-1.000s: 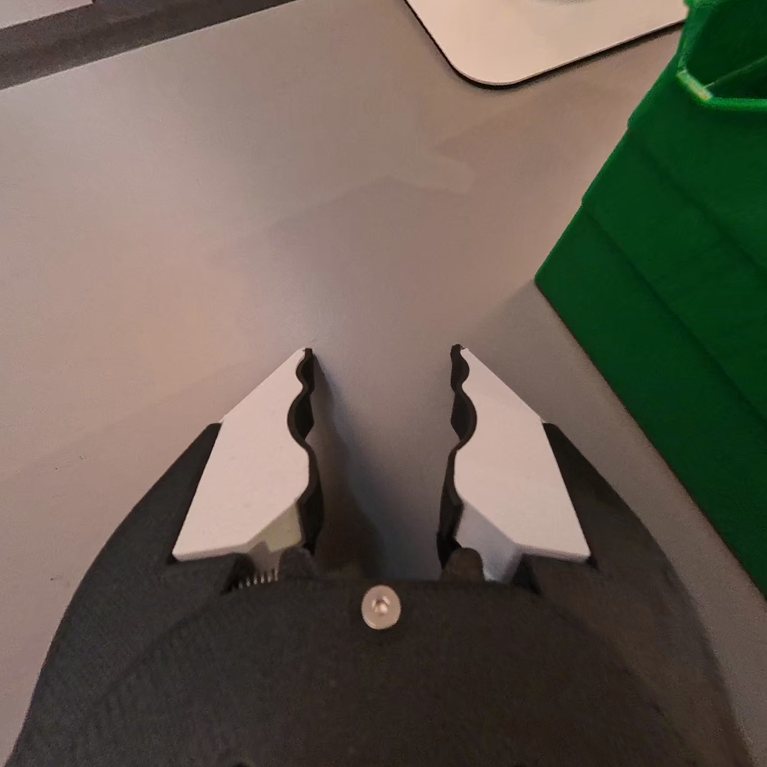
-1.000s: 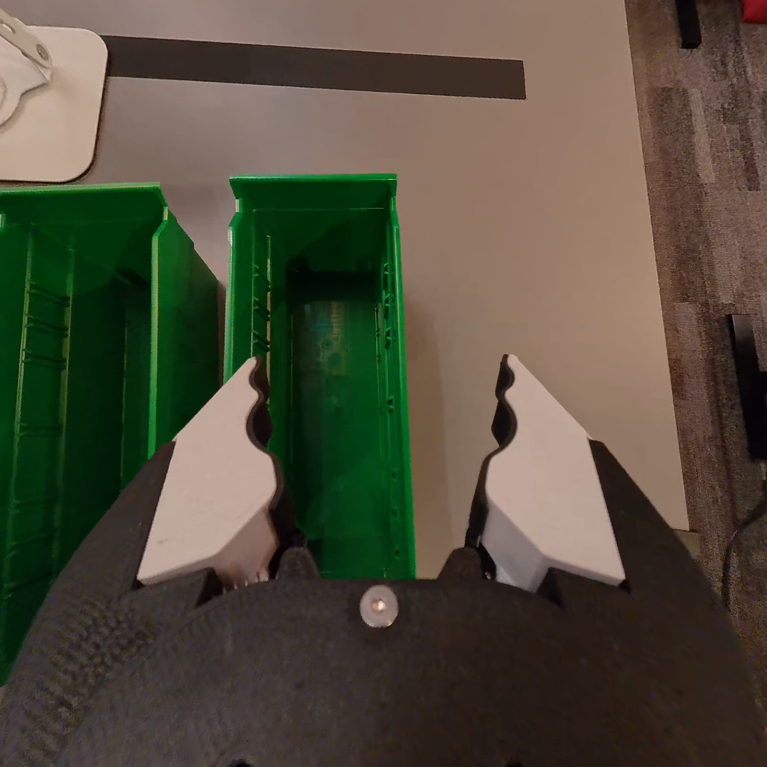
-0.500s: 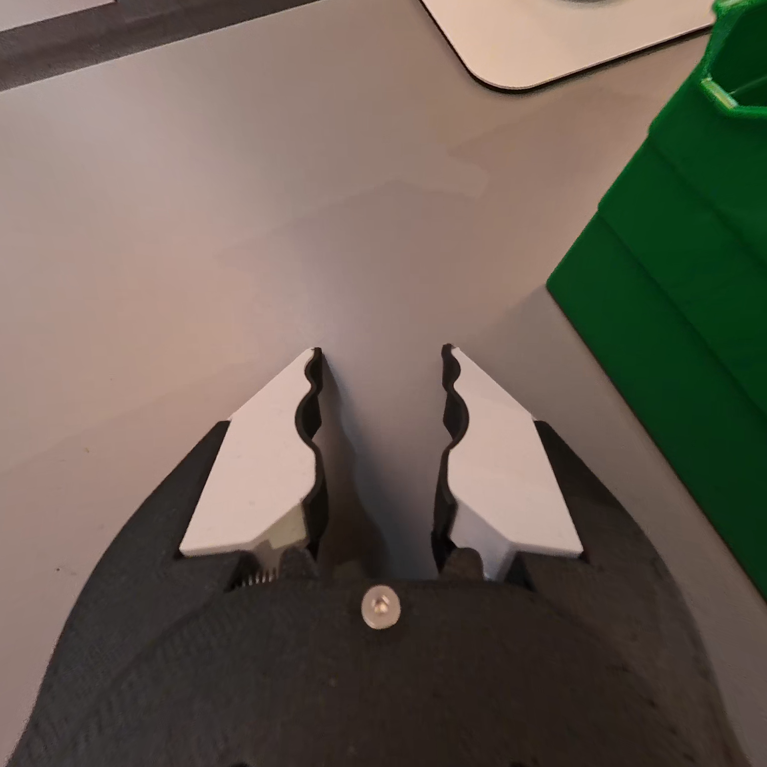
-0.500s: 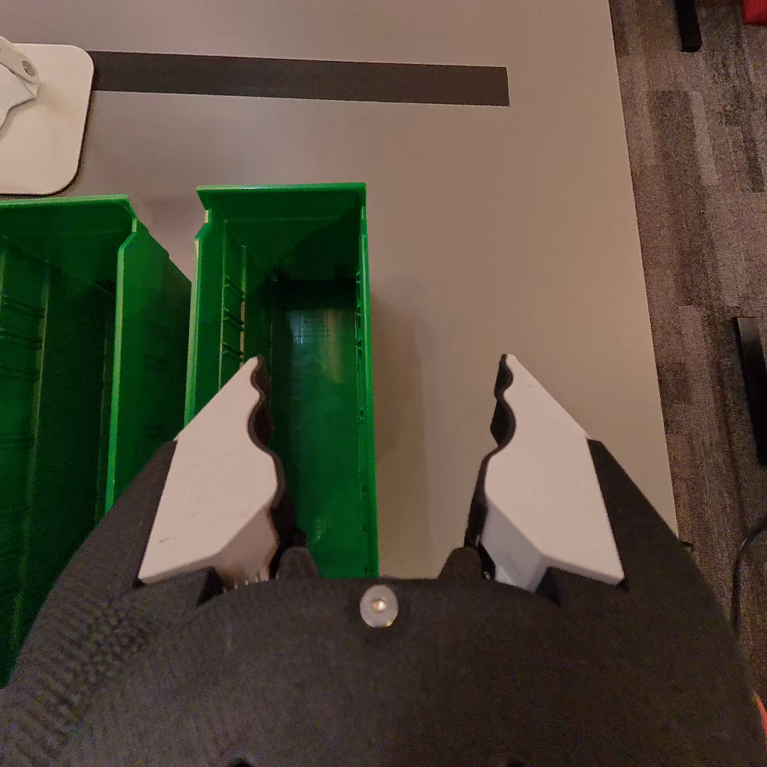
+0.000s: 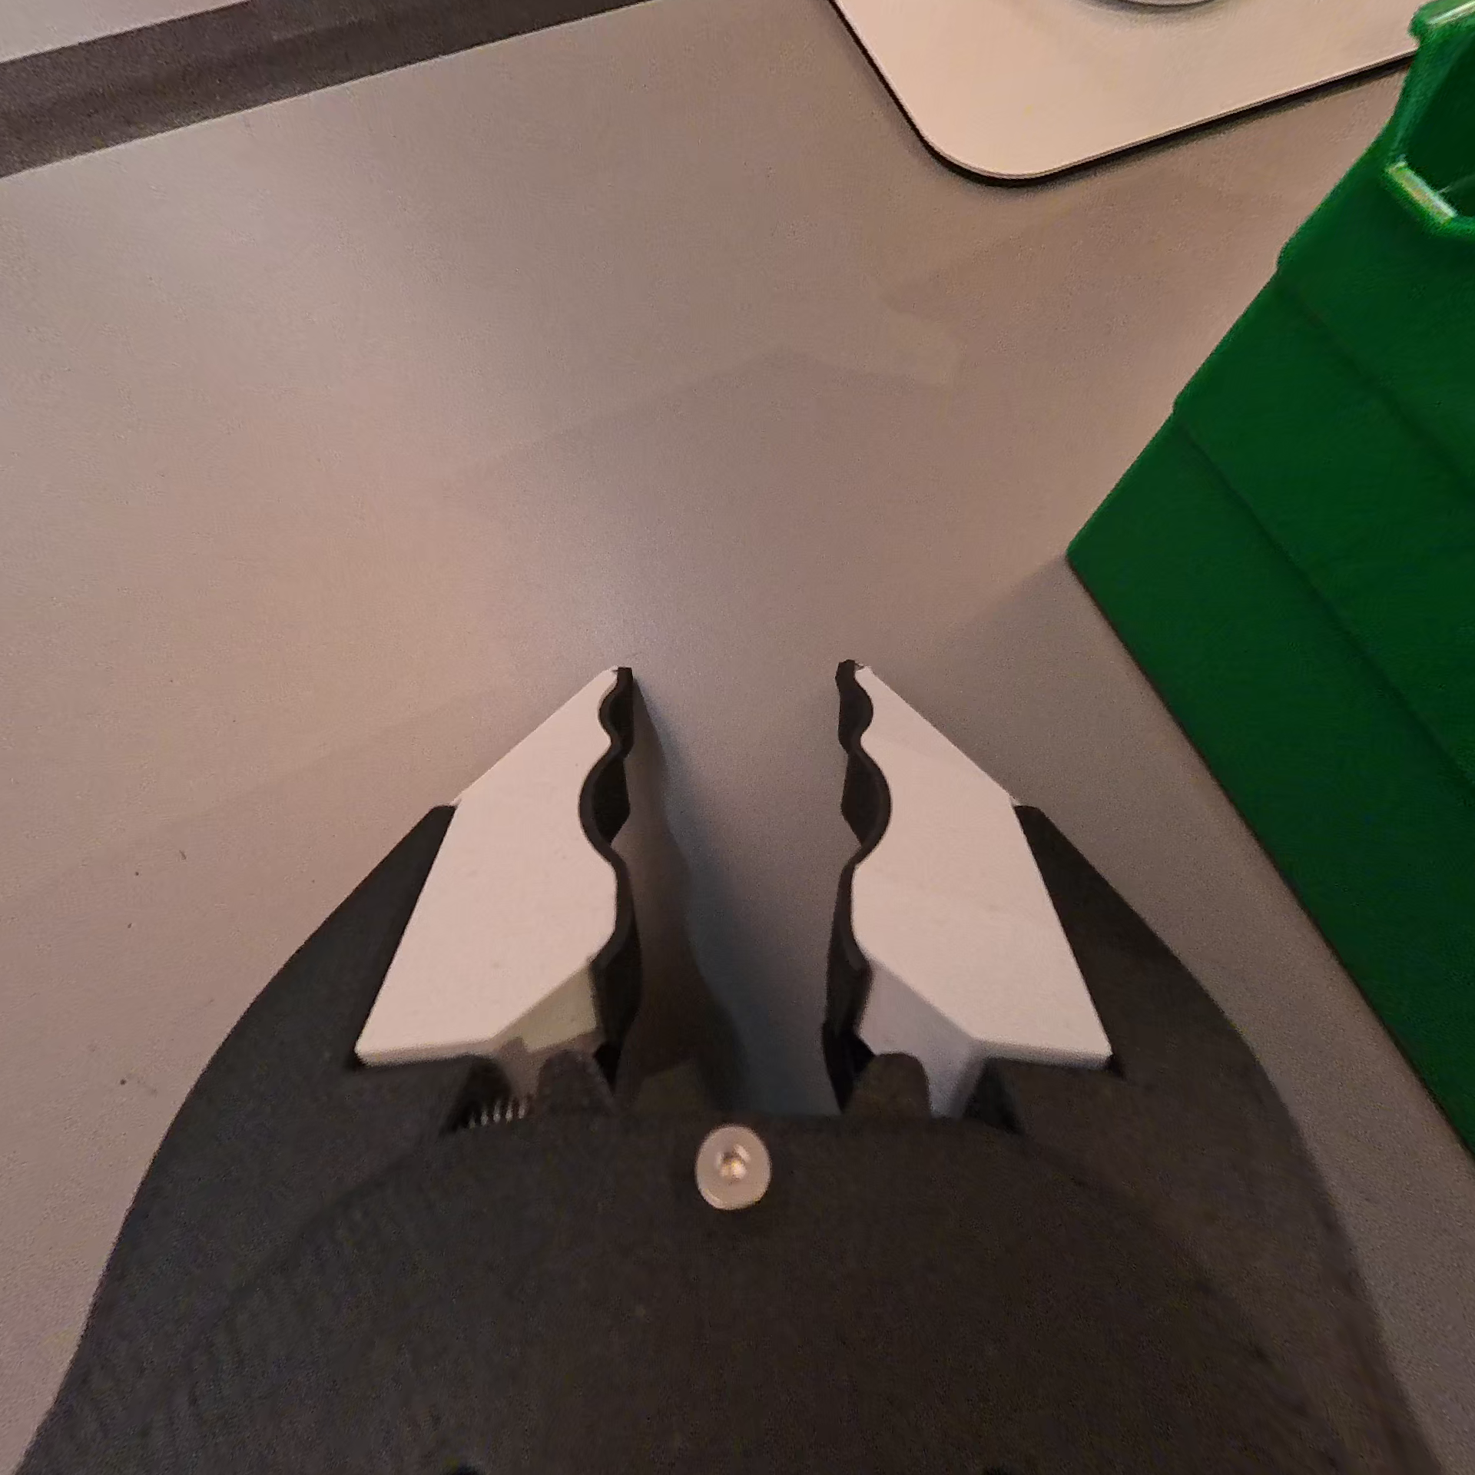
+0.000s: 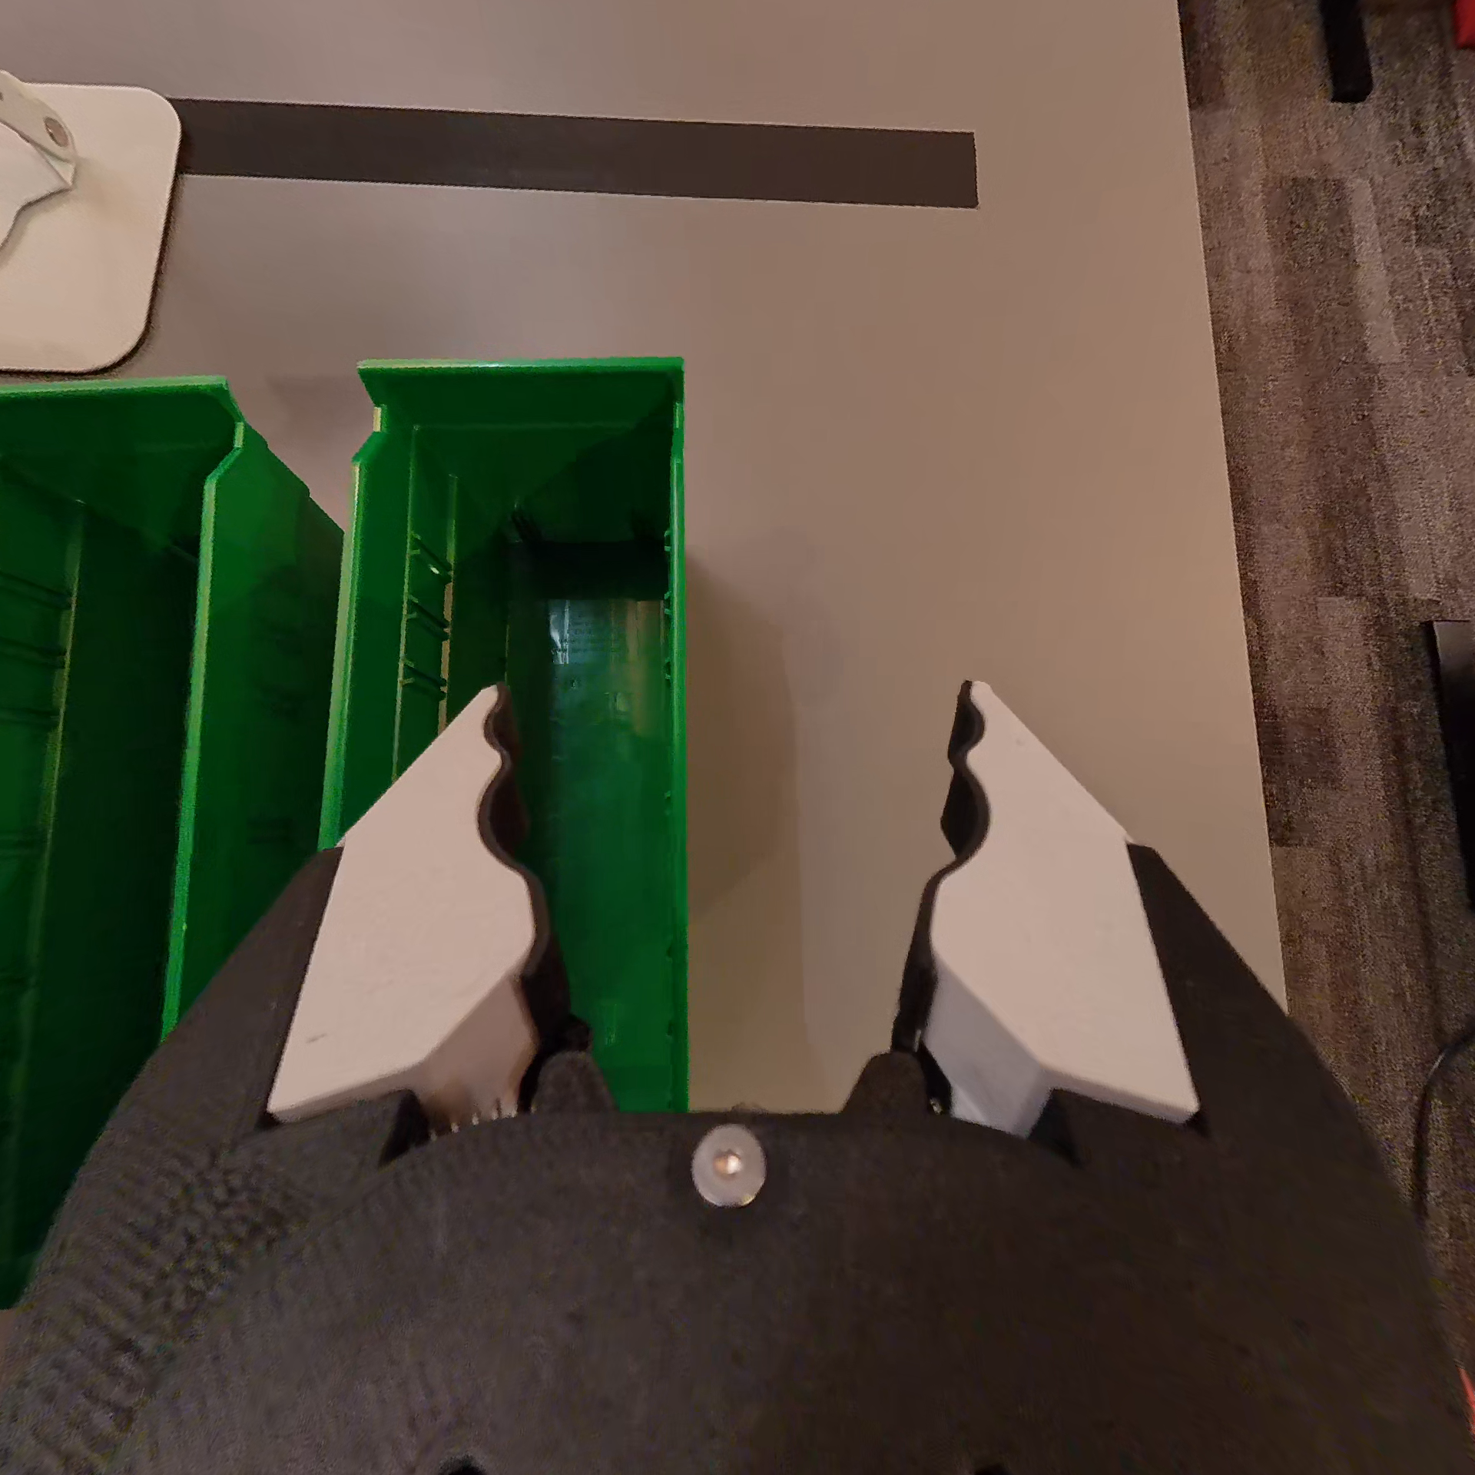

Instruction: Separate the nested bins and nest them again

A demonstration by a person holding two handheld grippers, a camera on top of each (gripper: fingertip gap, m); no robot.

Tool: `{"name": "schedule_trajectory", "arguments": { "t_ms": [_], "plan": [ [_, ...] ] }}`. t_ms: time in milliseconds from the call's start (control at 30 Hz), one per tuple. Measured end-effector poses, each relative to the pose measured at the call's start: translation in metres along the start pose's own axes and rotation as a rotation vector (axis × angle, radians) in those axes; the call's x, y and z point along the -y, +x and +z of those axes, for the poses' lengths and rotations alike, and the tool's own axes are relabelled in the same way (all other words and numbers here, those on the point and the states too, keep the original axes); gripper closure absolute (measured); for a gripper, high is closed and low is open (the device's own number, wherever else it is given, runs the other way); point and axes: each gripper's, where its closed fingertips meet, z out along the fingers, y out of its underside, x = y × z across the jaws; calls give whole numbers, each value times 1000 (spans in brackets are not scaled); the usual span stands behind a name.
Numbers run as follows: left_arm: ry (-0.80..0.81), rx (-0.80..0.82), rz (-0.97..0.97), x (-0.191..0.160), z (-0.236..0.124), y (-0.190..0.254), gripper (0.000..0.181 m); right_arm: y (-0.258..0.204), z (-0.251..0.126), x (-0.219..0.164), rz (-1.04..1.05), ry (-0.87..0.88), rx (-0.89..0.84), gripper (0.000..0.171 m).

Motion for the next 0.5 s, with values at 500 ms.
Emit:
{"name": "schedule_trajectory", "arguments": {
  "t_ms": [500],
  "plan": [
    [2, -3, -12, 0, 0, -1, 133, 22, 19, -36, 29, -222, 90, 89]
  ]
}}
